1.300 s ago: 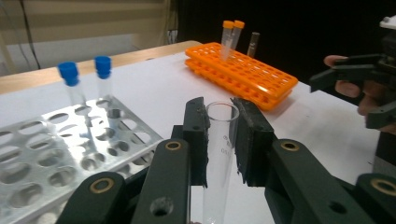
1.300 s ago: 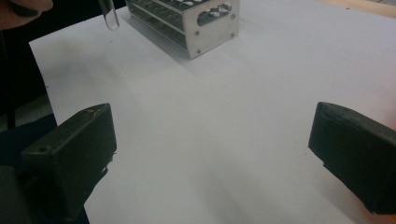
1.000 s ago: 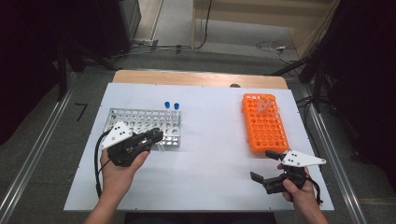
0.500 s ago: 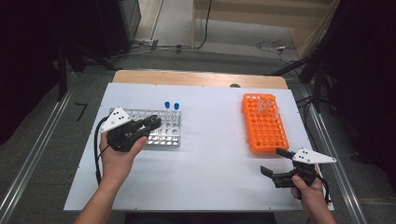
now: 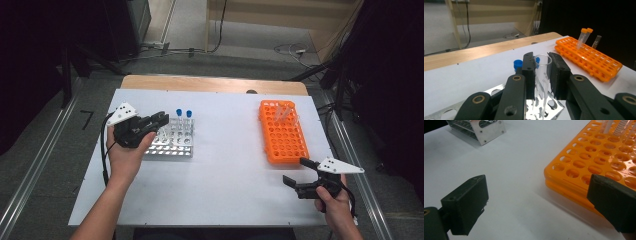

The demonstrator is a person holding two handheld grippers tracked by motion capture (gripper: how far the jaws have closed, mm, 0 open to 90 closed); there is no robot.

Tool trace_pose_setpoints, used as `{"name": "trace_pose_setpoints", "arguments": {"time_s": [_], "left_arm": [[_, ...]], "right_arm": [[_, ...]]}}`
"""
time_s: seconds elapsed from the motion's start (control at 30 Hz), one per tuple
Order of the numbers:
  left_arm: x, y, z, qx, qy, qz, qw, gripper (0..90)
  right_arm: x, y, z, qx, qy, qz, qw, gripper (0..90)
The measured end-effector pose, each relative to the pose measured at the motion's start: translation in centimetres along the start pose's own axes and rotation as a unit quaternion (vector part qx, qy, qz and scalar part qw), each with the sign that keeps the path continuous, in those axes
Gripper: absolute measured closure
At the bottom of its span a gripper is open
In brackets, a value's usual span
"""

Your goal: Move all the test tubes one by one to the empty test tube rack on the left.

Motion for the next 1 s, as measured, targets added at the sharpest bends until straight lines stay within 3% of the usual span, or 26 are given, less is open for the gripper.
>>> {"name": "trace_pose_setpoints", "arguments": {"time_s": [0.4,0.67,1.0], "left_arm": [[-1.9,1.0,2.4,0.019,0.023,0.0,0.9996,76.3],[-3.5,1.9,3.0,0.023,0.032,-0.005,0.9992,76.3],[-5.5,1.9,4.0,0.038,0.049,-0.007,0.9981,76.3]], "right_arm": [[0.3,0.0,-0.3,-0.001,0.005,-0.013,0.9999,2.3],[0.2,-0.1,-0.3,0.0,0.007,-0.012,0.9999,2.3],[0.1,-0.2,-0.4,-0.001,0.008,-0.012,0.9999,2.3]]}}
Point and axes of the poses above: each handheld gripper's, and its own axes: x roughly backward along the jaws, y roughly out of its top, z roughly to its left, the point moved 6 cm from there along -x, roughly forward along the jaws, and after that the axes turned 12 degrees about z, right-handed, at the moved point
